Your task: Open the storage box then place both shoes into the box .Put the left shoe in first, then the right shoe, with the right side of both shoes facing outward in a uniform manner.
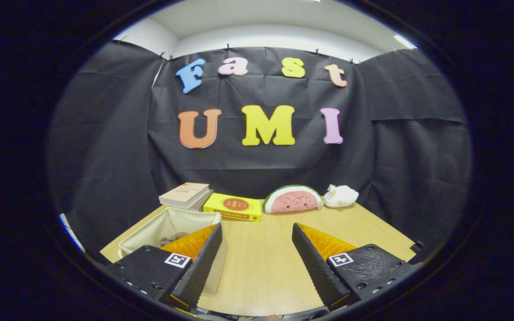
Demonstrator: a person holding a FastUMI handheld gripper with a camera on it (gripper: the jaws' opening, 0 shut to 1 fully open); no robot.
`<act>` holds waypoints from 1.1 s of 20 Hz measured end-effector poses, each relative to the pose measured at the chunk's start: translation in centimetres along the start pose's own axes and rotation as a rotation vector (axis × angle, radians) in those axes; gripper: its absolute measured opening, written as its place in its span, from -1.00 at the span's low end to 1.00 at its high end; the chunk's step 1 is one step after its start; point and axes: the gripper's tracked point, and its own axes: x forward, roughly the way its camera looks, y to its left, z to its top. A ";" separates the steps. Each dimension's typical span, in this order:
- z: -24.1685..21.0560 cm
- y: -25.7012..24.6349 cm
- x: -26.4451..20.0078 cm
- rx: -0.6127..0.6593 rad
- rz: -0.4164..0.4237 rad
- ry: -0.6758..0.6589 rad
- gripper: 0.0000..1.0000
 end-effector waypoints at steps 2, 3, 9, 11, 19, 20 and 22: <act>0.8 -1.7 -0.5 0.005 0.000 -0.033 0.92; 1.0 -2.4 -0.7 0.012 0.002 -0.047 0.92; 2.6 -5.6 -1.8 0.008 0.034 -0.135 0.92; 2.5 -7.4 -1.8 -0.006 -0.006 -0.133 0.92; 1.6 -9.6 -1.6 -0.004 -0.021 -0.101 0.92; 1.5 -9.7 -1.6 -0.003 -0.027 -0.100 0.92; 1.4 -9.6 -1.7 0.002 -0.027 -0.097 0.92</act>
